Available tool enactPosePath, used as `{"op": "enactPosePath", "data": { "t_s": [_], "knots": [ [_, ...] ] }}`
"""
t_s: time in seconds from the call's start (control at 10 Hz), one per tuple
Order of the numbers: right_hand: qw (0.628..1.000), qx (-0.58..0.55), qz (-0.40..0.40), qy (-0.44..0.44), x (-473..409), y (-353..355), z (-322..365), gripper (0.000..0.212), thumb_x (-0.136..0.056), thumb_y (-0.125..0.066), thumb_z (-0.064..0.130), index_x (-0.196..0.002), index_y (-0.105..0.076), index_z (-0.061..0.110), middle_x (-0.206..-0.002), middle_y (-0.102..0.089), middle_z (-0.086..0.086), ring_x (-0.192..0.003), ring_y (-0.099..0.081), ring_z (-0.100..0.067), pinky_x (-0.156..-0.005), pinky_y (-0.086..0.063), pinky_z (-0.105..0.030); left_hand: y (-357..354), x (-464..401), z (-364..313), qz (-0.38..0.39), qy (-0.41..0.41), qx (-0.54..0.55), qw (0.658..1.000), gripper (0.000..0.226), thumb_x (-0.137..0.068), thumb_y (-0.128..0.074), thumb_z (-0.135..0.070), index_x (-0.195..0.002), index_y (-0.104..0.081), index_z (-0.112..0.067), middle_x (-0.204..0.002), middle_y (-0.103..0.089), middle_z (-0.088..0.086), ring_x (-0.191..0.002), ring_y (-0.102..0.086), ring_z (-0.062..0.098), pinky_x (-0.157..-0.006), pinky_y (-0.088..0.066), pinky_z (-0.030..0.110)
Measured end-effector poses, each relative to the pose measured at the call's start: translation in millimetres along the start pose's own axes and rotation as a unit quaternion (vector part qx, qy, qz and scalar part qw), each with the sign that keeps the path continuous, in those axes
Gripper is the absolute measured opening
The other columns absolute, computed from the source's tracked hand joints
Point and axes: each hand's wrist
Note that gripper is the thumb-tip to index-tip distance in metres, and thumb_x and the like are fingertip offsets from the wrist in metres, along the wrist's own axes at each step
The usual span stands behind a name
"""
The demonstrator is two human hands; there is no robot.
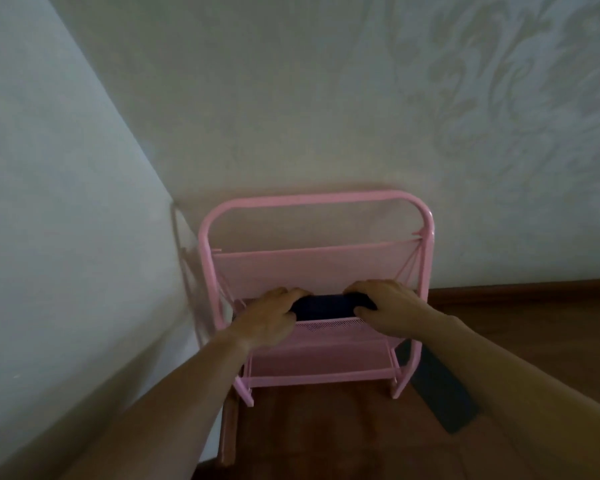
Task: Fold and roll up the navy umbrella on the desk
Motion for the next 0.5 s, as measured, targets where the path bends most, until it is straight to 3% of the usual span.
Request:
{"op": "enactPosePath", "data": {
  "t_s": [0.1,0.2,0.3,0.5],
  "knots": [
    [1.000,-0.001,0.009,-0.023,3,-12,2,0.019,-0.103,-0.044,0.031,-0.110,-0.061,0.026,-0.105,-0.066,0.004,-0.087,-0.061,-0.010,-0.084,-0.056,-0.034,-10,2,1,-0.027,0.007,0.022,0.999,0.035,-0.103,-0.041,-0.016,-0.132,-0.058,-0.025,-0.129,-0.063,0.003,-0.117,-0.061,0.023,-0.102,-0.048,0.037],
    [0.998,0.009,-0.052,-0.028,20,-21,11,0.023,-0.099,-0.050,0.044,-0.109,-0.063,0.027,-0.106,-0.063,0.010,-0.090,-0.061,-0.006,-0.084,-0.055,-0.030,-14,15,-2,-0.094,0.002,-0.005,0.996,0.027,-0.105,-0.043,-0.036,-0.117,-0.064,-0.024,-0.114,-0.067,-0.004,-0.105,-0.065,0.018,-0.091,-0.053,0.036],
    [0.994,0.075,-0.067,-0.030,32,-29,21,0.021,-0.094,-0.061,0.036,-0.114,-0.064,0.030,-0.116,-0.066,0.011,-0.104,-0.063,-0.010,-0.093,-0.053,-0.032,-17,27,0,-0.143,-0.056,-0.078,0.985,0.029,-0.100,-0.049,-0.047,-0.114,-0.067,-0.028,-0.112,-0.063,-0.011,-0.103,-0.060,0.009,-0.080,-0.048,0.026],
    [0.984,0.099,-0.121,-0.081,45,-18,45,0.022,-0.093,-0.063,0.020,-0.114,-0.064,0.026,-0.110,-0.069,0.004,-0.099,-0.064,-0.014,-0.094,-0.053,-0.035,2,55,-32,-0.154,-0.019,-0.185,0.970,0.020,-0.099,-0.056,-0.024,-0.114,-0.069,-0.021,-0.112,-0.068,0.001,-0.101,-0.065,0.020,-0.084,-0.054,0.036]
  ]
}}
Point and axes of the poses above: each hand's wrist, its own x-axis away from the middle knuckle, its own y-axis out of the back of the hand, z = x × y
